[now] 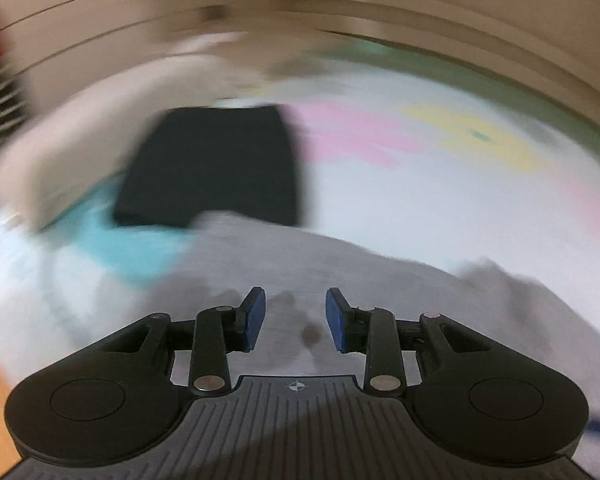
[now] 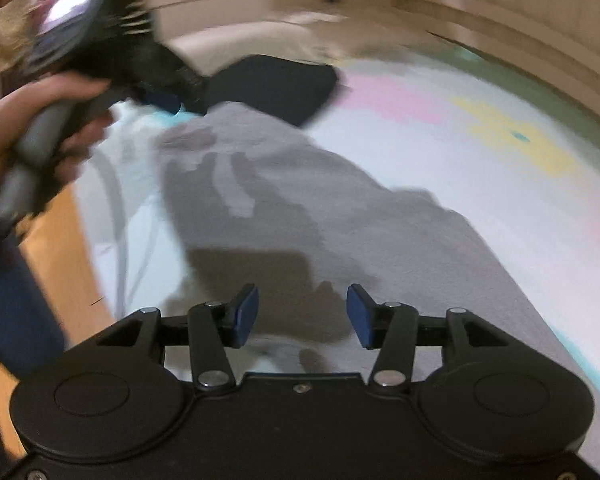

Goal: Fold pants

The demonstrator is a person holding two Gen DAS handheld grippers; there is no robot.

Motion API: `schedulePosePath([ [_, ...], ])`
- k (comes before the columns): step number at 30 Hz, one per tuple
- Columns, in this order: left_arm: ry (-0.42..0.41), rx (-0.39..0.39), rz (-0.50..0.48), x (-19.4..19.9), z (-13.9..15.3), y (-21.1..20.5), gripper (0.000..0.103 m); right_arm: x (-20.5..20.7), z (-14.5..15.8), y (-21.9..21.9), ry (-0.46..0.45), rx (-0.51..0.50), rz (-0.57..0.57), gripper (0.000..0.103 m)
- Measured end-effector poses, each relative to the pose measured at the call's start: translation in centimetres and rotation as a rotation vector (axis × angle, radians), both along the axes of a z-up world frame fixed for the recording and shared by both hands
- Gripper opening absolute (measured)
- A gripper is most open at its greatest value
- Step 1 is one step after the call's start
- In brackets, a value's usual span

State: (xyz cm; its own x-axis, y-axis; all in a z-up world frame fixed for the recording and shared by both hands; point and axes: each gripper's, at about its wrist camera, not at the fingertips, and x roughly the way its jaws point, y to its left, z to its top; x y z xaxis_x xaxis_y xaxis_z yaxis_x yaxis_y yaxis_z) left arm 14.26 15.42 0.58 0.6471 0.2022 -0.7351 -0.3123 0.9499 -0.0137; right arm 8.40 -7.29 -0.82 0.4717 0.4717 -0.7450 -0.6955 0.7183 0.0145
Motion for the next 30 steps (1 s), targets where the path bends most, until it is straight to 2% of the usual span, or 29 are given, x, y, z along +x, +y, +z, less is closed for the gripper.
schedulePosePath([
  [2, 0.009, 0.009, -0.14, 0.3, -0.5, -2.7, 0.032, 1.4, -0.8, -1.1, 0.028, -0.02, -0.069, 0.056],
  [4, 0.07, 0.038, -0.255, 0.6, -2.0, -4.8, 0.032, 2.6, -1.9, -1.7, 0.074, -0.057, -0.111, 0.056],
  [6, 0.218, 0.085, -0.291, 0.7, -4.6, -5.7, 0.033, 3.9, -3.0, -2.3, 0.119, -0.101, -0.165, 0.055],
  [7, 0.294, 0.102, -0.28, 0.4, -6.1, -5.5, 0.035, 4.5, -3.7, -2.7, 0.15, -0.13, -0.194, 0.053],
  [9, 0.265, 0.106, -0.259, -0.2, -6.2, -5.0, 0.035, 5.5, -5.1, -3.5, 0.193, -0.207, -0.262, 0.052],
  [12, 0.267, 0.152, -0.211, -0.1, -5.3, -4.9, 0.034, 6.4, -4.9, -5.2, 0.212, -0.199, -0.336, 0.054],
  [15, 0.173, 0.224, -0.202, 0.0, -3.3, -6.0, 0.033, 6.7, -4.7, -6.5, 0.21, -0.216, -0.385, 0.054],
  [17, 0.087, 0.245, -0.243, 0.1, -2.0, -7.5, 0.033, 6.8, -4.3, -7.6, 0.222, -0.204, -0.415, 0.054],
  [19, 0.037, 0.227, -0.312, 0.5, -1.6, -9.6, 0.034, 6.9, -3.7, -8.9, 0.228, -0.182, -0.451, 0.054],
  [25, 0.088, 0.083, -0.538, 1.7, -3.1, -15.4, 0.034, 7.7, -1.8, -15.6, 0.262, -0.119, -0.613, 0.056],
  [30, 0.123, 0.07, -0.687, 2.2, -4.5, -20.9, 0.034, 7.7, -0.1, -22.5, 0.262, -0.134, -0.762, 0.057],
])
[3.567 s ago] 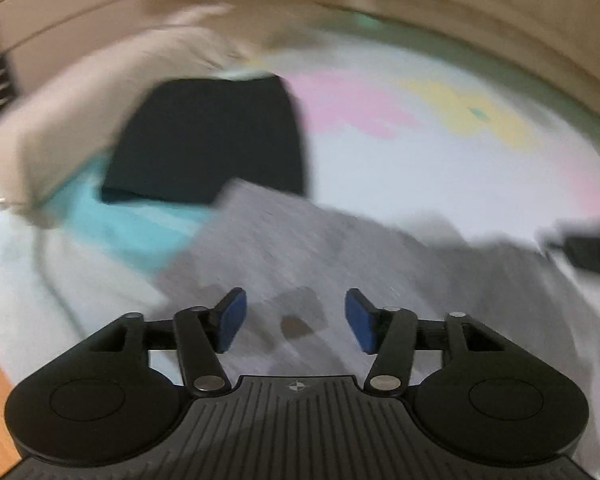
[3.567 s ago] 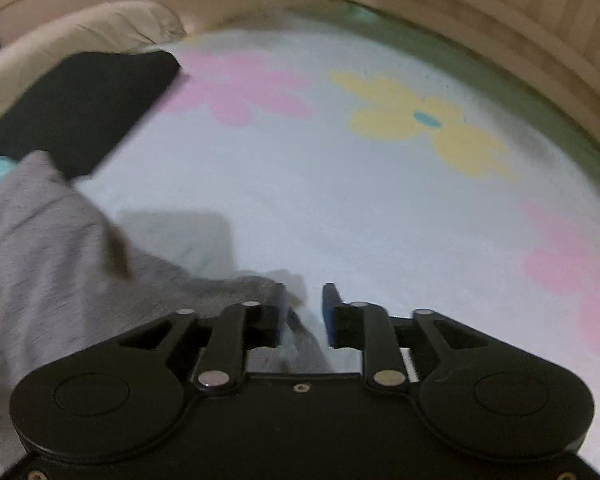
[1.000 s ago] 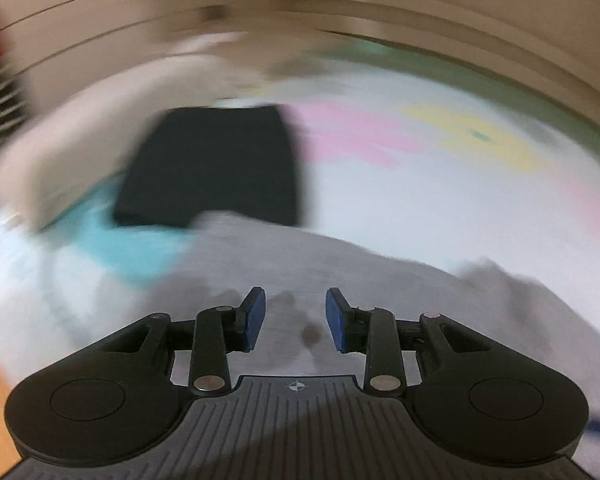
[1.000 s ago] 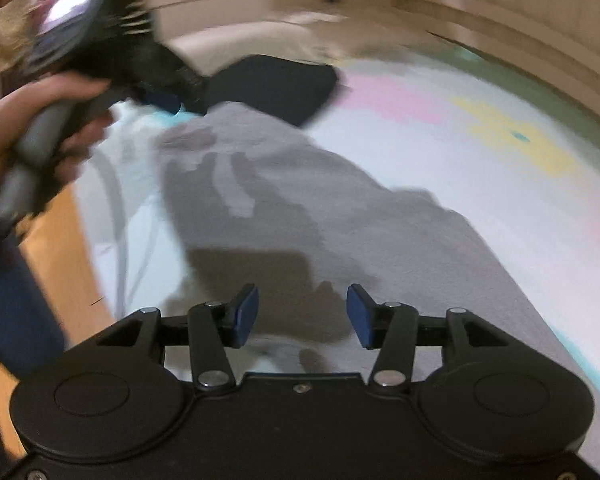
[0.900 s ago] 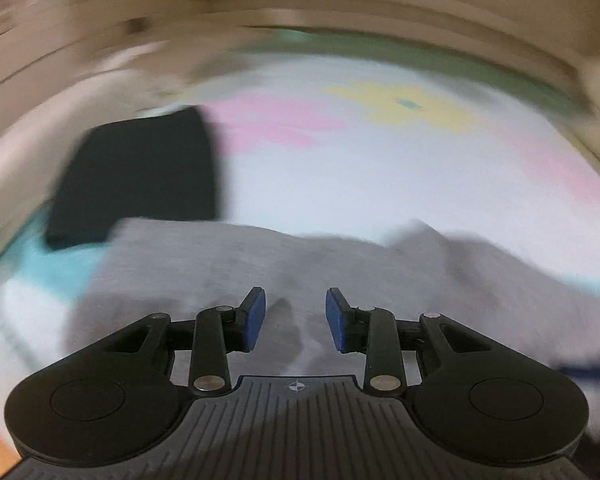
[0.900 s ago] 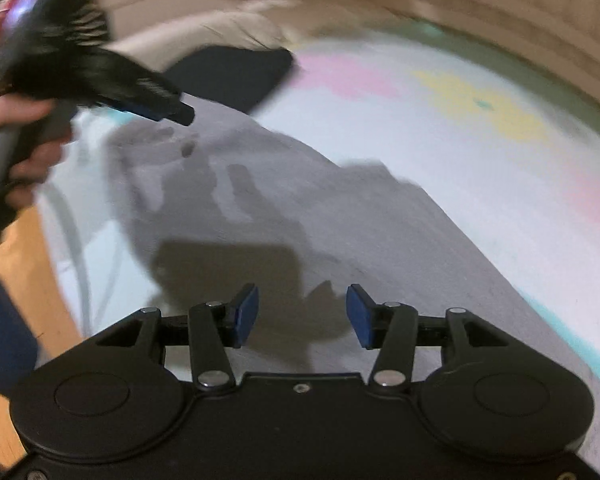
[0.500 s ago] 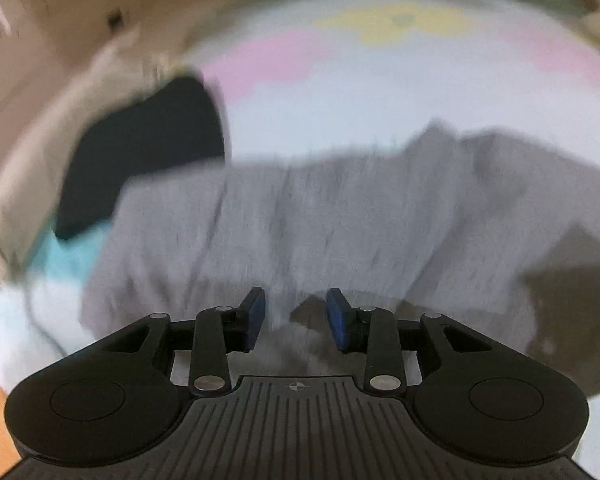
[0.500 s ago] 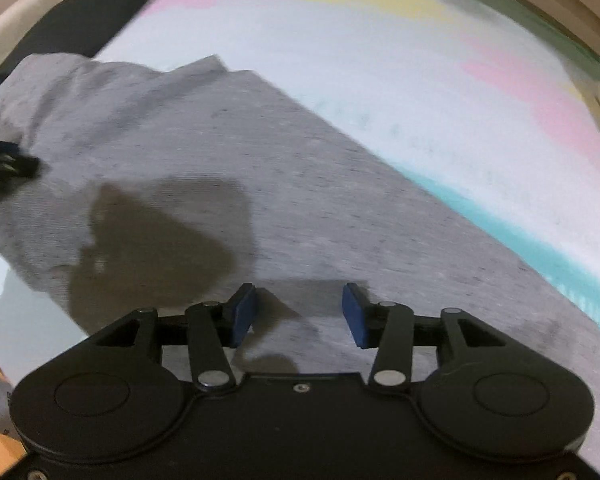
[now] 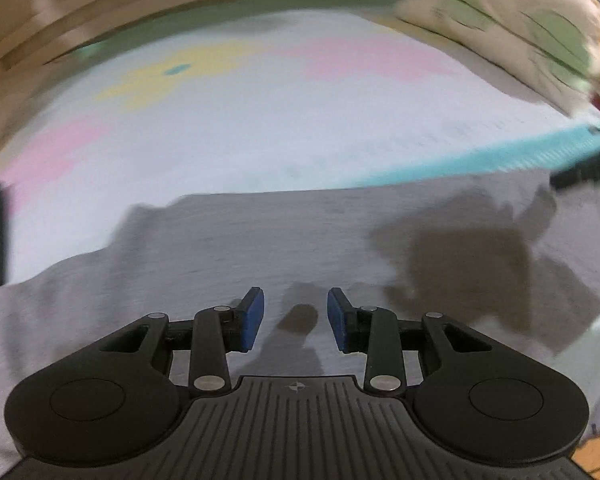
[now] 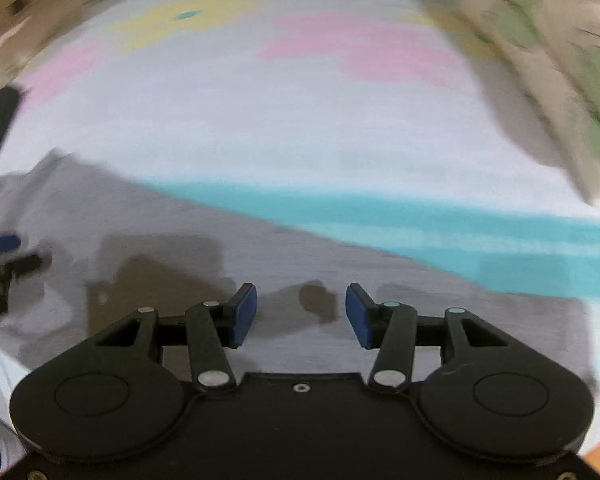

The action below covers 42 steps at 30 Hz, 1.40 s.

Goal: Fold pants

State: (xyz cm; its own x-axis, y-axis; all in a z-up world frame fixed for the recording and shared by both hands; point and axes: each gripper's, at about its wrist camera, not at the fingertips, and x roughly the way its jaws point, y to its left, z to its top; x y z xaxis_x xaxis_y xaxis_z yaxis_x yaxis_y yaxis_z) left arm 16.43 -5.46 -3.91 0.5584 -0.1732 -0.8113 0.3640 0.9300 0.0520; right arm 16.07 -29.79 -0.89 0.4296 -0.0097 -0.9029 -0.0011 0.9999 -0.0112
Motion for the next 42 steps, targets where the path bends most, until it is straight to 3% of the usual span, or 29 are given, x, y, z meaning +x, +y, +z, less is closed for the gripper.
schedulePosePath([
  [6, 0.095, 0.027, -0.071, -0.1, -3.1, -4.8, 0.035, -0.9, 1.3, -9.6, 0.012, 0.016, -0.148, 0.059],
  [11, 0.074, 0.046, -0.029, 0.3, -3.3, -6.0, 0.04, -2.1, 1.1, -16.9, 0.043, 0.059, -0.223, 0.068],
  [19, 0.078, 0.005, -0.023, 0.6, -3.3, -4.9, 0.044, -4.9, -3.0, -25.3, 0.107, 0.213, -0.421, 0.069],
  [24, 0.07, 0.013, -0.034, 1.2, -3.2, -6.0, 0.045, -6.1, -5.3, -26.8, 0.162, 0.272, -0.399, 0.069],
  [36, 0.037, 0.0, -0.031, 0.7, -3.2, -5.9, 0.045, -8.3, -6.3, -29.1, 0.067, 0.541, -0.276, 0.07],
  [40, 0.021, 0.001, -0.037, 0.5, -3.3, -5.9, 0.045, -7.1, -6.5, -28.2, 0.051, 0.553, -0.28, 0.056],
  [42, 0.017, 0.005, -0.04, 0.4, -3.2, -6.0, 0.045, -6.6, -5.9, -27.4, 0.046, 0.483, -0.294, 0.028],
])
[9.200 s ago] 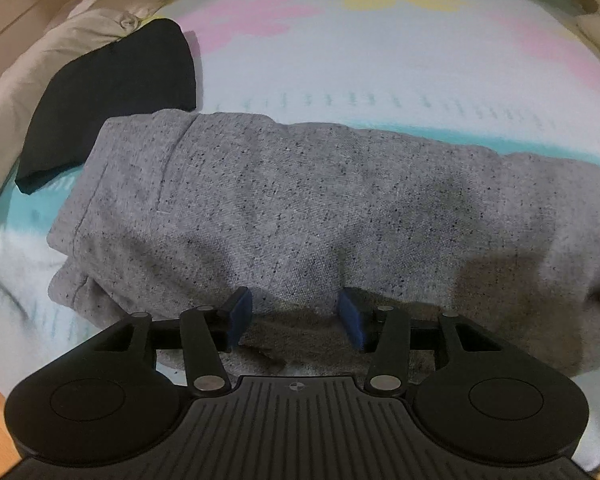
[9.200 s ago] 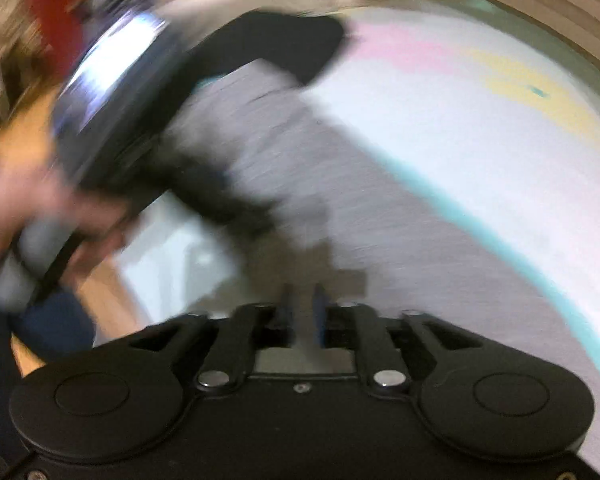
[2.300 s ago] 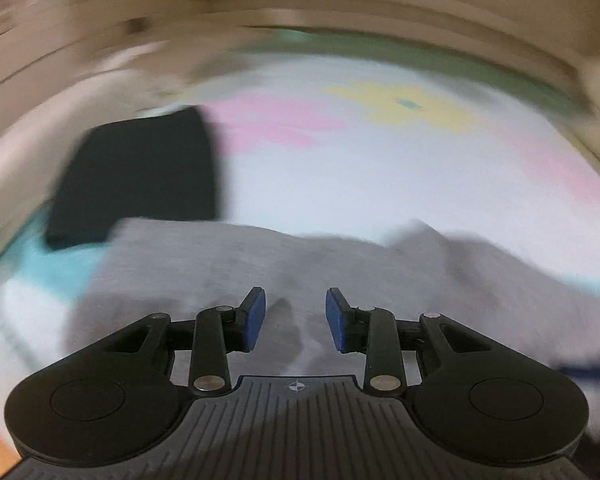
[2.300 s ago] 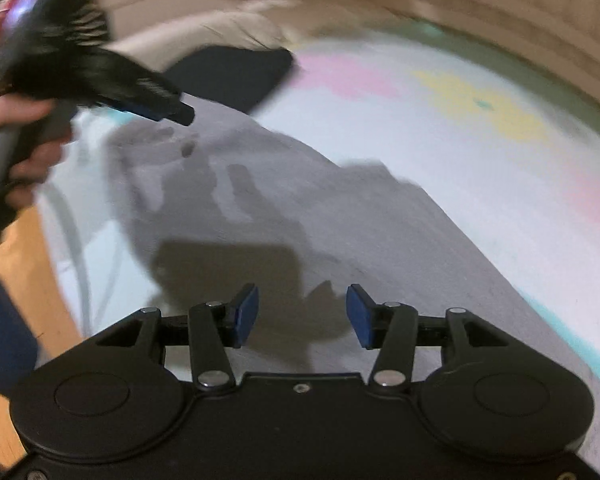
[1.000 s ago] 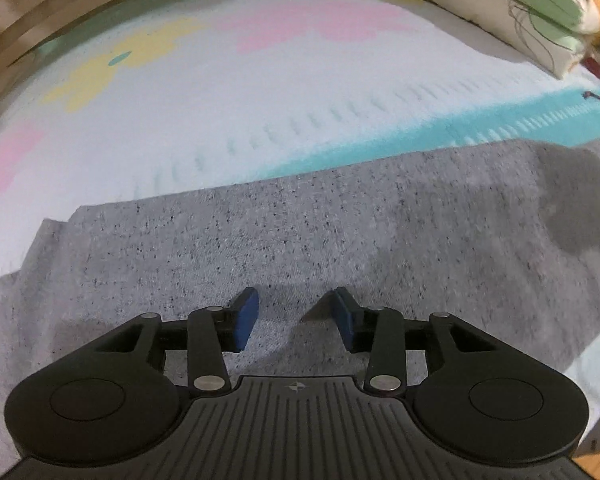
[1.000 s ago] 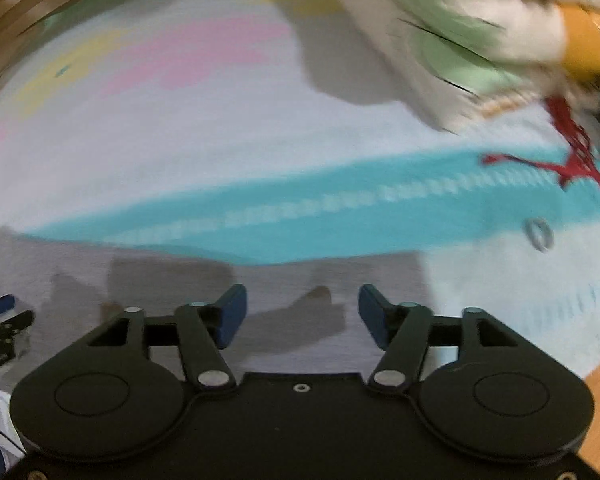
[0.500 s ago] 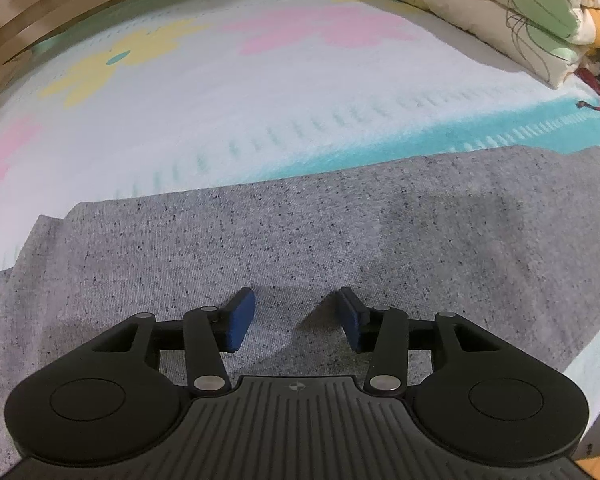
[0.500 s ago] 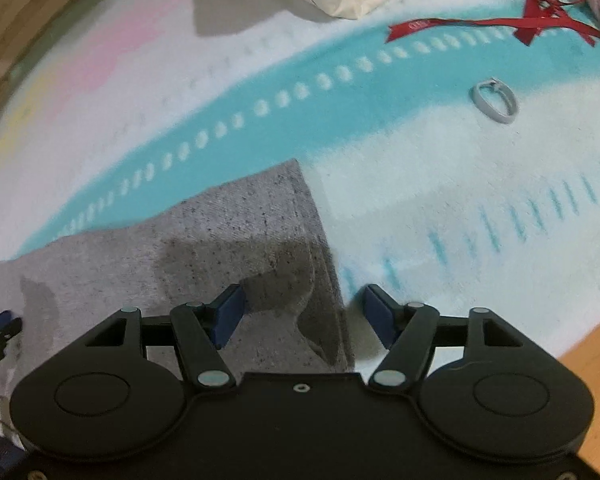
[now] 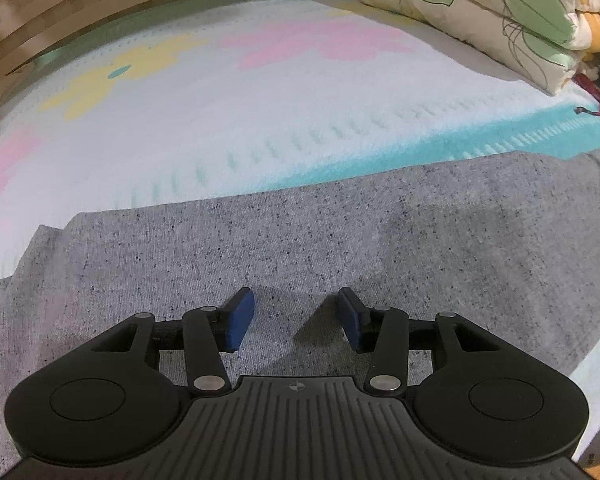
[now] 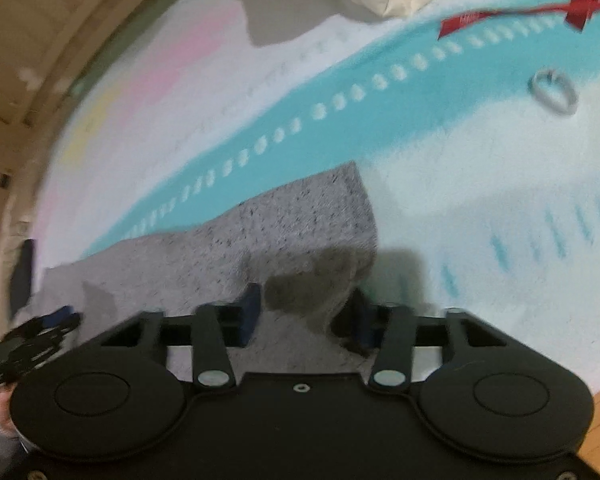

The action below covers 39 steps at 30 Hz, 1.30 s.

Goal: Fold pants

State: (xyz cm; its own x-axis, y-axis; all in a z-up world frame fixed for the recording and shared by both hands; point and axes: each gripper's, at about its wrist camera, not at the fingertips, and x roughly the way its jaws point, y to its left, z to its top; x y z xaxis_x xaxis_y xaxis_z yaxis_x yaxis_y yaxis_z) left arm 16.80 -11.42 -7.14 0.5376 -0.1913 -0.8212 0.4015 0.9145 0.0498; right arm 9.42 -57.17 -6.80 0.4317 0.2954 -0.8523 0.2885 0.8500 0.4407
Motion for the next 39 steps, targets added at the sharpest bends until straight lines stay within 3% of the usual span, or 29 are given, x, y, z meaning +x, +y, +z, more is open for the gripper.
schedulePosePath([
  [3, -0.013, 0.014, 0.0, -0.3, 0.3, -0.3, 0.045, 0.5, 1.2, 1.9, 0.024, -0.096, -0.01, 0.023],
  [5, -0.031, 0.036, -0.007, -0.8, 0.8, -1.0, 0.045, 0.6, 2.7, 4.1, 0.026, -0.231, 0.023, 0.019],
  [7, -0.062, 0.029, -0.044, -1.7, 1.2, -2.2, 0.045, -0.1, 5.2, 5.2, -0.025, -0.3, 0.003, 0.016],
  [10, -0.098, 0.068, -0.112, -2.8, 0.8, -4.6, 0.045, -0.8, 6.8, 4.1, -0.081, -0.276, -0.056, 0.016],
  [14, -0.097, 0.103, -0.099, -3.3, 0.4, -6.5, 0.045, 1.0, 2.5, 2.8, 0.115, -0.254, -0.072, 0.016],
  [19, -0.018, -0.012, -0.1, -2.0, 1.5, -8.8, 0.045, 1.1, 1.7, 2.5, 0.149, -0.236, -0.077, 0.02],
  [24, 0.023, -0.002, -0.117, 0.4, 0.3, -14.0, 0.045, 1.4, 1.2, 2.3, 0.176, -0.185, -0.123, 0.025],
  [29, -0.018, 0.055, -0.096, 2.3, 0.0, -17.1, 0.046, 1.0, 0.5, 0.6, 0.192, -0.091, -0.172, 0.042],
  [33, -0.008, 0.068, -0.088, 3.2, 0.0, -17.8, 0.046, 0.4, 0.3, -0.5, 0.189, 0.001, -0.201, 0.047],
  [36, 0.018, 0.061, -0.083, 3.9, 0.3, -17.9, 0.046, 0.4, 0.3, -0.5, 0.171, 0.047, -0.183, 0.062],
  [39, 0.029, 0.018, -0.046, 3.6, 1.4, -16.9, 0.046, 0.7, 0.3, 0.4, 0.131, 0.067, -0.125, 0.087],
])
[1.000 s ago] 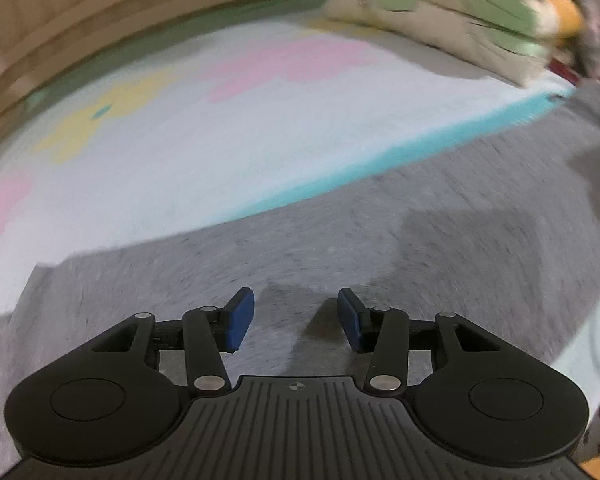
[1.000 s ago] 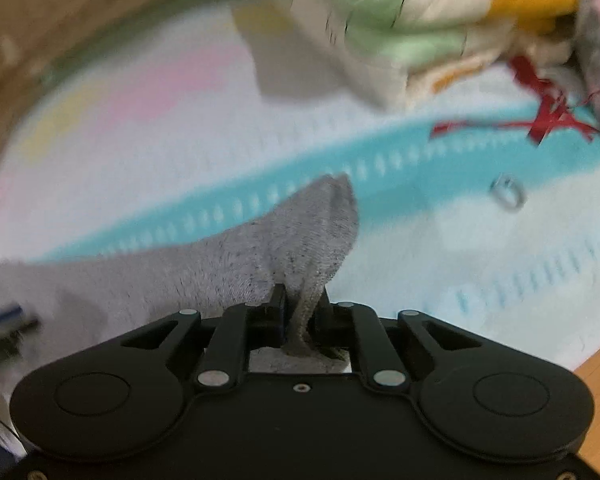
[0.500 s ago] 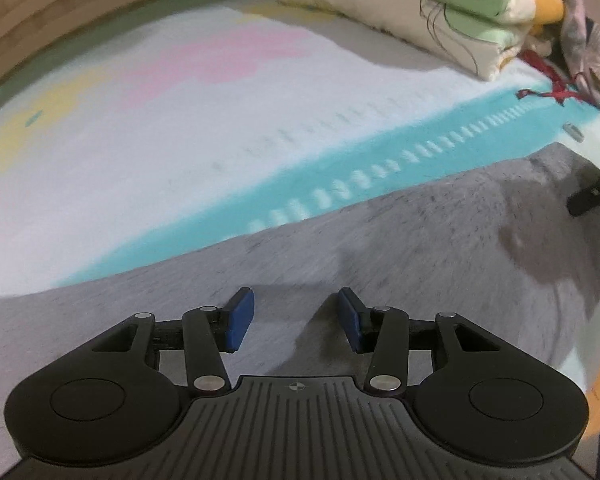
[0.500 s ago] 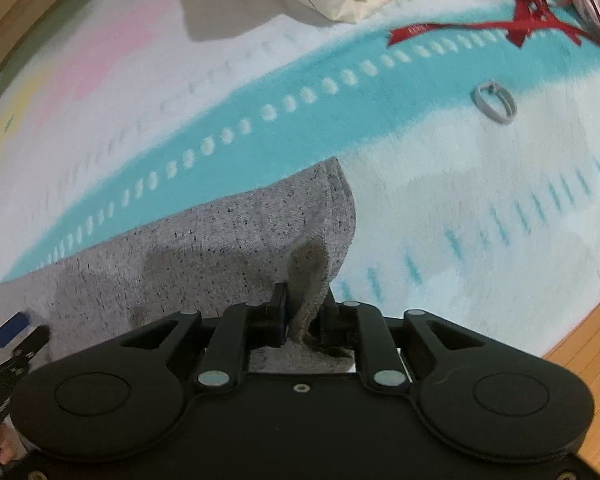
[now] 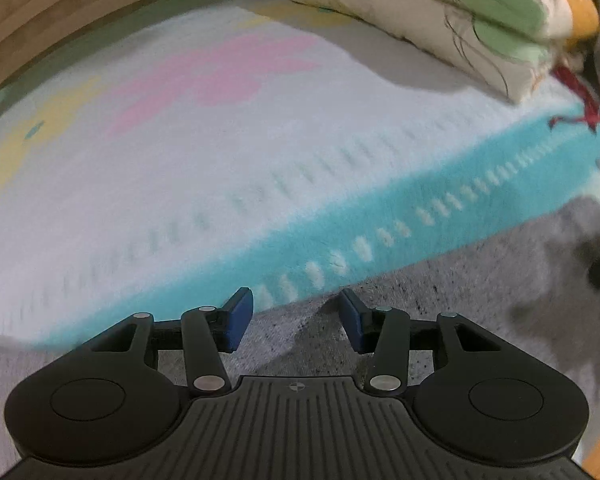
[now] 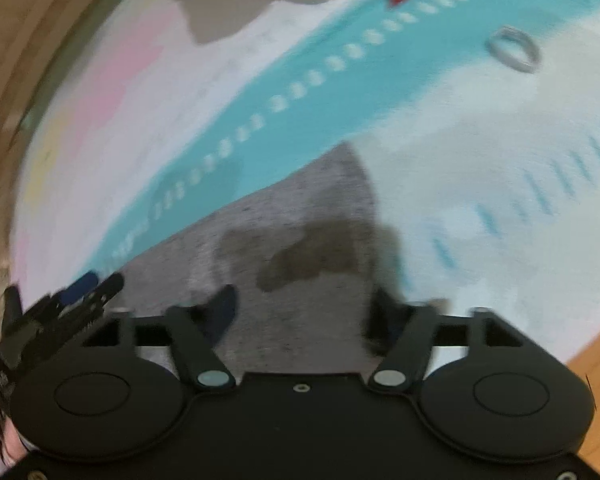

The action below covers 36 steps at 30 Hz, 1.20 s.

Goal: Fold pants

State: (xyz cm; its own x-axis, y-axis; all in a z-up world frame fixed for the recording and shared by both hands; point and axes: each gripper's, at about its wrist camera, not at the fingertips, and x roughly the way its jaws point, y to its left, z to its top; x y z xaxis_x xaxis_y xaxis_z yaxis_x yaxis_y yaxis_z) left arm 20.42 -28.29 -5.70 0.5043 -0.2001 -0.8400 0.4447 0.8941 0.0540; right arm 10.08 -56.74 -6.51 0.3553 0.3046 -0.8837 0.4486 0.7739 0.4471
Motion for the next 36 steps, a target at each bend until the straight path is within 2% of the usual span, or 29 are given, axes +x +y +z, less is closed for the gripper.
schedulePosePath([
  [1, -0.001, -0.016, 0.006, -0.4, 0.4, 0.5, 0.046, 0.1, -0.1, 0.4, -0.024, 0.005, 0.027, 0.095],
  [6, 0.002, -0.018, -0.021, -3.8, 0.6, 2.4, 0.046, 0.3, 0.0, 1.3, -0.023, -0.026, 0.082, 0.096],
  [9, -0.001, -0.005, -0.037, -6.0, 0.2, 3.4, 0.046, 0.4, -0.1, 1.1, -0.022, 0.003, 0.051, 0.102],
  [18, -0.047, -0.01, -0.072, -8.8, -1.0, 3.7, 0.046, -0.4, -0.5, 0.1, -0.046, 0.067, -0.063, 0.1],
  [19, -0.053, -0.005, -0.077, -8.8, -1.1, 3.6, 0.046, -0.4, -0.4, 0.0, -0.041, 0.062, -0.068, 0.091],
  [20, -0.057, -0.005, -0.078, -8.8, -1.2, 3.5, 0.046, -0.4, -0.2, 0.0, -0.032, 0.042, -0.074, 0.07],
  [21, -0.059, -0.01, -0.076, -8.7, -1.3, 3.5, 0.047, -0.5, 0.0, 0.1, -0.021, 0.007, -0.074, 0.059],
  [22, -0.056, -0.017, -0.067, -8.5, -1.3, 3.6, 0.047, -0.5, 0.2, 0.1, -0.01, -0.028, -0.065, 0.028],
  [23, -0.053, -0.021, -0.058, -8.4, -1.3, 3.6, 0.047, -0.6, 0.4, 0.2, 0.0, -0.056, -0.05, 0.025],
  [25, -0.055, -0.015, -0.054, -8.3, -1.3, 3.4, 0.048, -0.9, 0.9, 0.2, -0.019, -0.035, -0.049, 0.025],
  [28, -0.071, 0.002, -0.065, -8.5, -1.3, 3.1, 0.048, -1.4, 3.4, 1.0, -0.074, -0.043, -0.025, 0.025],
  [33, -0.031, -0.021, -0.08, -7.9, -0.7, 4.1, 0.047, -1.4, 9.9, 5.2, -0.264, 0.046, 0.06, 0.025],
  [36, -0.001, -0.016, -0.016, -6.7, 0.3, 6.9, 0.047, 0.1, 13.1, 9.4, -0.352, 0.106, 0.16, 0.025],
])
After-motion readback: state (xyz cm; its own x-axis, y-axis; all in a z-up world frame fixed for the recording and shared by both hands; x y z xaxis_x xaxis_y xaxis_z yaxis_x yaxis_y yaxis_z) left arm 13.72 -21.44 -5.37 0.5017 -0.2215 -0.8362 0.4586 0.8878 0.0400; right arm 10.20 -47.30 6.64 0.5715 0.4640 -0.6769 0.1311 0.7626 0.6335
